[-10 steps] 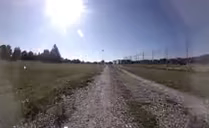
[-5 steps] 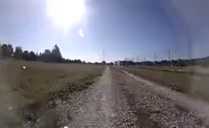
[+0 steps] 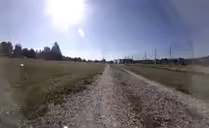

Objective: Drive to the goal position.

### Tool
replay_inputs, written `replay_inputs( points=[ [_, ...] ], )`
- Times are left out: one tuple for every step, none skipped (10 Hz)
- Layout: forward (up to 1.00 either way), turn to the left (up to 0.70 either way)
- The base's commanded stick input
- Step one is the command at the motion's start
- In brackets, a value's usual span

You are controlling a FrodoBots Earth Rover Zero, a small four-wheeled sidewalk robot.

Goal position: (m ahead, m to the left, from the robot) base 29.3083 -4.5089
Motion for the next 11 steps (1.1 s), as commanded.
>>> replay_inputs(
  points=[
    [0.5,0.0],
    [0.5,-0.5],
    [0.5,-0.5],
    [0.5,-0.5],
    [0.5,-0.42],
    [0.5,-0.08],
    [0.5,0.0],
    [0.5,0.0],
    [0.5,0.0],
    [0.5,0.0],
    [0.5,0.0]
  ],
)
